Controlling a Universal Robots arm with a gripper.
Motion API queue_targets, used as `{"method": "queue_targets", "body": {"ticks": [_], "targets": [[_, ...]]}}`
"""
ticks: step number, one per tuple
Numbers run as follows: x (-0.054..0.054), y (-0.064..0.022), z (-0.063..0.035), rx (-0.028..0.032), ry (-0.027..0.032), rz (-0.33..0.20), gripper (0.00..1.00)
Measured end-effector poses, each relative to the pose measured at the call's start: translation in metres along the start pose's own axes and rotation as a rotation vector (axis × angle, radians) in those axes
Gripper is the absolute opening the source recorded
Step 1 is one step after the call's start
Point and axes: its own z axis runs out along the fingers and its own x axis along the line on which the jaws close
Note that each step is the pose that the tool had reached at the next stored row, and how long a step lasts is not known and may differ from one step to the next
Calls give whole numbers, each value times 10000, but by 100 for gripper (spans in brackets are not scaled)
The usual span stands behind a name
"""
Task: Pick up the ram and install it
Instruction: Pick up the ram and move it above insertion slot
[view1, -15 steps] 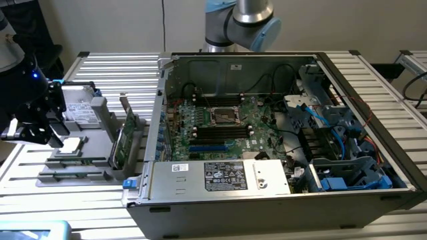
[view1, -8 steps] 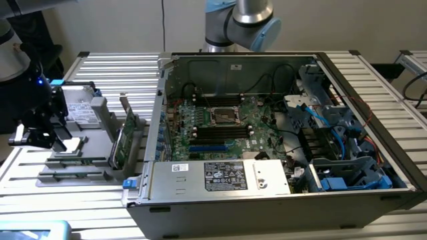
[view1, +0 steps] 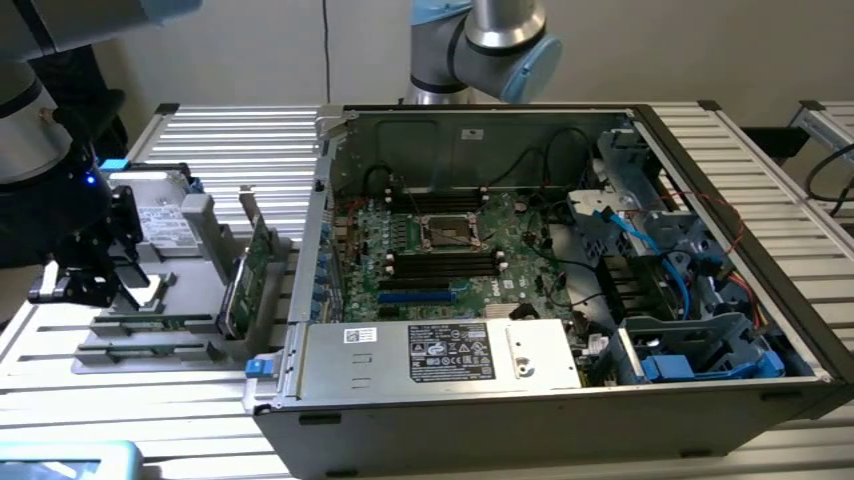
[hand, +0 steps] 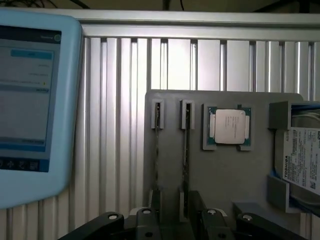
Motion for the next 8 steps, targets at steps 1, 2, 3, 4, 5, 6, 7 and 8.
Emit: {"method": "queue_targets", "body": {"ticks": [1,2,3,4,5,6,7,8], "targets": [[15,0,19,1,-1,15,36],[36,-1,38,3,-2,26,36],[56,-1,55,4,-3,35,36],[67,-2,74,5,-3,44,36],[70,-1,92,5,-4,53,36],[72,-1,109,4,-3,62,36],[76,-1,127,3,-3,68,36],[78,-2,145,3,-2,75,36]]}}
